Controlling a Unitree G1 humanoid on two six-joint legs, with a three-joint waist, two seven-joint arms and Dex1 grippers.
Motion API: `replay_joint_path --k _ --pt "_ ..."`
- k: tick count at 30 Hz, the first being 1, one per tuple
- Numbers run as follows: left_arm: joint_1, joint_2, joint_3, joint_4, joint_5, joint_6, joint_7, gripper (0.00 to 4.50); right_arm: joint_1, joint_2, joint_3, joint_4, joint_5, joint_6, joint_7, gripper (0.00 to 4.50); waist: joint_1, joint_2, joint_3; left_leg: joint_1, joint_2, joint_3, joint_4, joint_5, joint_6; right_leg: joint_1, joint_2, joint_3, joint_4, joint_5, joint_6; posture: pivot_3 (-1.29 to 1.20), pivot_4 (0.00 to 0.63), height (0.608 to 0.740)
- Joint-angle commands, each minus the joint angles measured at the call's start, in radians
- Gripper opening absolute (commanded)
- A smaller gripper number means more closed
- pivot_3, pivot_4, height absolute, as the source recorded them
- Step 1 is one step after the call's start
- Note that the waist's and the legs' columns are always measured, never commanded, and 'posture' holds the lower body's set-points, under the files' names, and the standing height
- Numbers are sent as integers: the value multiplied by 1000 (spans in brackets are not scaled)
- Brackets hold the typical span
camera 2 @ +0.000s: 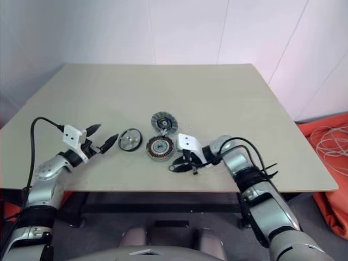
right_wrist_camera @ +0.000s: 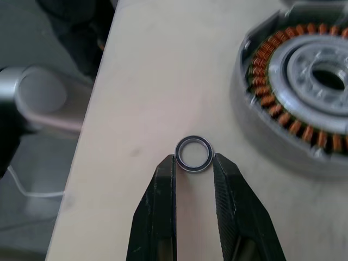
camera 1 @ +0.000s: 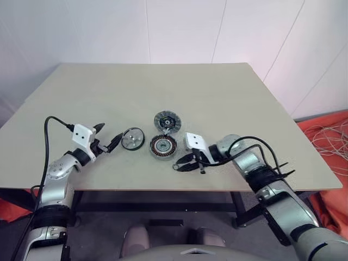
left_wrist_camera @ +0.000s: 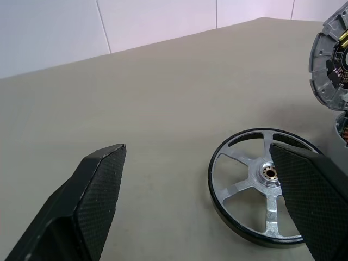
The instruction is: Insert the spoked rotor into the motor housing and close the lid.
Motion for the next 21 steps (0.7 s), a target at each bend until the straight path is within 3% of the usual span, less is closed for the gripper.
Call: replay_joint_path --k 1,8,11,21 --pt "-4 12 12 -43 -8 -1 5 4500 10 -59 -50 -163 77 102 56 655 -2 0 0 0 0 0 0 0 0 0 0 0 0 0 0 0 0 740" --pt "0 11 12 -27 -7 -10 -2 4500 -85 -93 -115 -338 177 480 4 655 -7 1 1 0 2 0 -1 0 0 -2 2 0 0 0 0 0 0 740" --pt "2 9 12 -25 -7 -13 -3 4500 -122 -67 -135 -384 205 556 -54 655 -4 1 1 0 2 0 1 1 -1 -3 2 0 0 0 0 0 0 740" --pt "58 -4 9 -95 -83 21 -81 4500 -153 48 -71 -350 129 590 -261 655 -4 1 1 -1 2 0 -1 0 -1 -5 1 0 0 0 0 0 0 740"
